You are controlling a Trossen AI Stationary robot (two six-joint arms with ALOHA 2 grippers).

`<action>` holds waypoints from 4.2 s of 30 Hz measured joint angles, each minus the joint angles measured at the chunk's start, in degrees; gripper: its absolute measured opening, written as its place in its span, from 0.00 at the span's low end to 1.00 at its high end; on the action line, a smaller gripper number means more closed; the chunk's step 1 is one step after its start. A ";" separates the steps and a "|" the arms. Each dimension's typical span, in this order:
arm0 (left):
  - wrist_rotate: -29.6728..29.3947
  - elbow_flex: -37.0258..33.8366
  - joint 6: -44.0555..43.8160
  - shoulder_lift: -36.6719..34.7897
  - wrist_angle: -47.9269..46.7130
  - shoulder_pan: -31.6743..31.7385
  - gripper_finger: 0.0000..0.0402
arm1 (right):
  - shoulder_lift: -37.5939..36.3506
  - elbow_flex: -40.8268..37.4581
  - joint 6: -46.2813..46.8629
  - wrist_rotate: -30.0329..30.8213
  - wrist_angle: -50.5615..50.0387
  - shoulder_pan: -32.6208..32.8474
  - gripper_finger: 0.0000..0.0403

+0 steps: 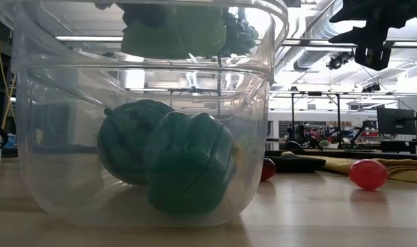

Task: Pick and placing Produce into tupperware
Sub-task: Put the starfruit into the bin, then put the top red cherry into the bin

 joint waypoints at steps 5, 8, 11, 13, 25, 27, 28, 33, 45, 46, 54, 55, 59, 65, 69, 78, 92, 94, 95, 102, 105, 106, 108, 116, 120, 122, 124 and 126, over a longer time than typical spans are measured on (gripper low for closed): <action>-0.05 0.00 0.02 0.00 0.04 0.29 0.54 | 0.02 0.00 -0.20 0.01 0.00 0.01 0.33; -0.27 -0.02 0.00 0.00 0.04 0.29 0.54 | 0.02 0.00 -0.21 0.02 0.00 0.01 0.33; -0.29 -0.02 0.00 0.00 0.04 0.29 0.54 | 0.02 0.00 -0.22 0.00 0.00 0.00 0.33; -0.36 -0.02 -0.07 0.00 0.05 0.29 0.54 | 0.02 0.00 -0.22 0.00 0.00 0.00 0.33; -0.44 -0.02 -1.02 0.00 0.07 0.29 0.64 | 0.02 0.00 -0.22 0.00 -0.13 0.00 0.33; -0.42 -0.02 -1.44 0.00 0.07 0.29 0.64 | 0.02 0.00 -0.22 0.00 -0.14 0.00 0.33; -0.42 -0.02 -1.53 0.00 0.04 0.29 0.63 | 0.02 0.00 -0.24 0.00 -0.15 0.01 0.33; 1.96 -0.04 -5.31 -0.09 -0.14 1.49 0.57 | 0.02 0.00 -0.23 -0.02 -0.15 0.02 0.33; 15.63 5.87 -9.58 -0.94 -1.91 8.28 0.39 | 0.00 0.00 -1.74 -0.73 -0.15 0.00 0.33; 15.86 7.04 -9.24 -0.94 -2.02 8.54 0.37 | 0.02 0.00 -1.92 -0.87 -0.16 0.01 0.33; 11.85 19.61 -5.91 -0.94 -11.48 8.48 0.23 | 0.01 0.00 -3.74 -1.68 -0.15 0.04 0.33; 10.57 21.06 -5.52 -0.94 -13.36 8.48 0.21 | 0.00 0.00 -4.08 -1.72 -0.15 0.04 0.33; 5.90 26.26 -4.37 -0.94 -20.47 8.48 0.12 | 0.00 0.00 -5.24 -1.95 -0.15 0.04 0.33; 2.51 29.95 -4.37 -0.94 -26.67 8.53 0.01 | 0.01 0.00 -6.24 -2.12 -0.15 0.03 0.33; 0.64 32.21 -4.48 -0.94 -31.76 8.53 0.03 | 0.02 0.00 -6.86 -2.16 -0.15 0.04 0.33; -6.08 37.50 -5.24 -5.74 -44.64 10.44 0.01 | -0.02 0.00 -7.30 -3.42 -0.13 0.04 0.33; -24.17 37.46 -14.96 -23.63 -67.28 10.84 0.00 | 0.02 0.00 -4.08 1.63 1.70 0.02 0.33; -25.91 36.78 -16.61 -26.26 -67.81 10.84 0.01 | 0.02 0.00 -3.00 2.90 2.25 0.02 0.33; -26.26 35.92 -16.62 -28.01 -67.50 10.83 0.01 | 0.02 0.00 -2.64 3.75 2.51 0.02 0.33; -29.76 28.55 -18.44 -38.71 -67.43 10.82 0.01 | 0.06 0.00 -0.35 10.51 3.24 0.02 0.33; -31.57 22.46 -20.14 -44.05 -66.84 10.82 0.00 | 0.06 0.00 0.30 13.60 3.26 0.02 0.33; -31.91 19.86 -20.47 -45.90 -65.34 10.83 0.00 | 0.06 0.00 0.38 14.37 3.28 0.02 0.33; -32.22 13.77 -20.66 -50.20 -61.37 10.82 0.00 | 0.06 0.00 1.05 15.93 3.28 0.02 0.33; -32.93 -13.68 -22.19 -67.94 -42.62 10.82 0.00 | 0.06 0.00 2.89 20.33 3.30 0.01 0.33; -35.91 -22.48 -24.80 -74.68 -38.35 10.87 0.00 | 0.06 0.00 2.86 20.53 3.30 0.00 0.33; -36.05 -24.72 -25.91 -76.93 -36.80 10.87 0.00 | 0.06 0.00 2.89 20.52 3.30 0.00 0.33; -36.09 -25.94 -27.08 -78.24 -36.10 10.87 0.00 | 0.06 0.00 3.13 20.55 3.30 0.00 0.33; -36.19 -26.22 -27.52 -78.53 -35.41 10.87 0.00 | 0.08 0.00 3.21 20.55 3.29 0.00 0.33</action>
